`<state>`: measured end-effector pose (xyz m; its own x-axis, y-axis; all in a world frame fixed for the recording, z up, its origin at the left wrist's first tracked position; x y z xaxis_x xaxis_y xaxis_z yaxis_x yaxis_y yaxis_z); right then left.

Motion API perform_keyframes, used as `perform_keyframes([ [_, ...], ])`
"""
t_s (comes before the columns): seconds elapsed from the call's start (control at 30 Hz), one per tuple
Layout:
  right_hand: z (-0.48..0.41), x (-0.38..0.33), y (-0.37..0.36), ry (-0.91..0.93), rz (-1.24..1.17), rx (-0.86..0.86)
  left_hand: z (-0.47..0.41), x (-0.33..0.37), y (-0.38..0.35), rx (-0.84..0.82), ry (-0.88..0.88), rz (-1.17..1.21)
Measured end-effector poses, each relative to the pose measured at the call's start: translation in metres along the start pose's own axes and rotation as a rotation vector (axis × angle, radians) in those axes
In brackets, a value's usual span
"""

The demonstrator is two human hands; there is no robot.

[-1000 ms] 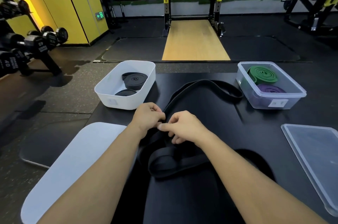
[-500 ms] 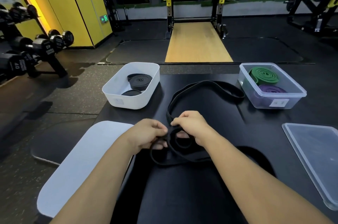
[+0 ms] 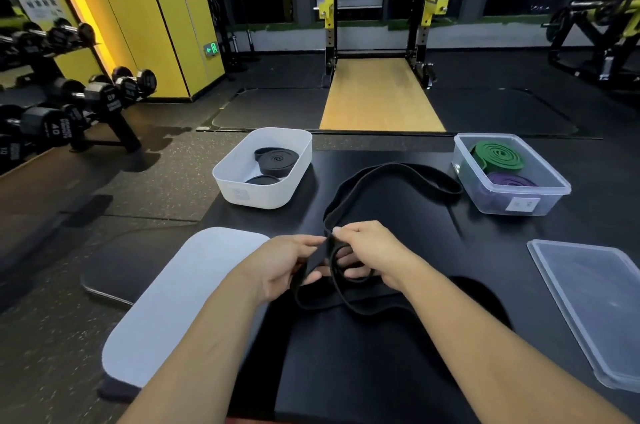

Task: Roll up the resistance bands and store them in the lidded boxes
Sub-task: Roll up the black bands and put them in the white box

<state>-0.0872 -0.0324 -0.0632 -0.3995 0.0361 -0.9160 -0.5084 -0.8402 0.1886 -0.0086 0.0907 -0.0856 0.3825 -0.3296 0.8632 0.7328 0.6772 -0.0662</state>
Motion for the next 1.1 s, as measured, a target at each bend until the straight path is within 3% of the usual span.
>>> perform_keyframes([
  [0.2, 0.012, 0.012, 0.004, 0.057, 0.201, 0.019, -0.010, 0.007, 0.009, 0.221, -0.145, -0.223],
  [0.3, 0.016, 0.015, 0.006, 0.070, 0.170, 0.034, -0.011, 0.013, 0.011, 0.330, -0.233, -0.391],
  [0.43, 0.015, 0.020, 0.004, 0.084, 0.080, 0.088, -0.008, 0.010, 0.010, 0.392, -0.223, -0.379],
  [0.6, 0.014, 0.016, -0.001, 0.133, 0.268, 0.061, -0.015, -0.001, 0.006, 0.292, -0.143, -0.099],
  [0.7, 0.012, 0.018, -0.004, 0.115, 0.292, -0.018, -0.019, -0.005, 0.007, 0.266, -0.100, -0.062],
  [0.93, 0.021, 0.025, 0.002, 0.059, -0.078, -0.165, -0.018, -0.009, 0.001, 0.225, 0.045, 0.055],
  [1.1, 0.027, 0.024, -0.006, 0.221, 0.219, -0.177, -0.017, -0.005, -0.018, 0.072, 0.036, 0.048],
])
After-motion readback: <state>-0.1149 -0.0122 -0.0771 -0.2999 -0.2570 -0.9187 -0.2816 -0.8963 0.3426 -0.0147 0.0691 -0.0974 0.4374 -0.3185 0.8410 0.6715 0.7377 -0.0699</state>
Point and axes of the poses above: each hand's wrist, its own z-axis away from the middle knuckle, its own y-axis out of the back of the hand, x = y × z, the point moved 9 cm from there along -z, towards the middle knuckle, and after that the axes turned 5 degrees about x, right-handed, at the moved point
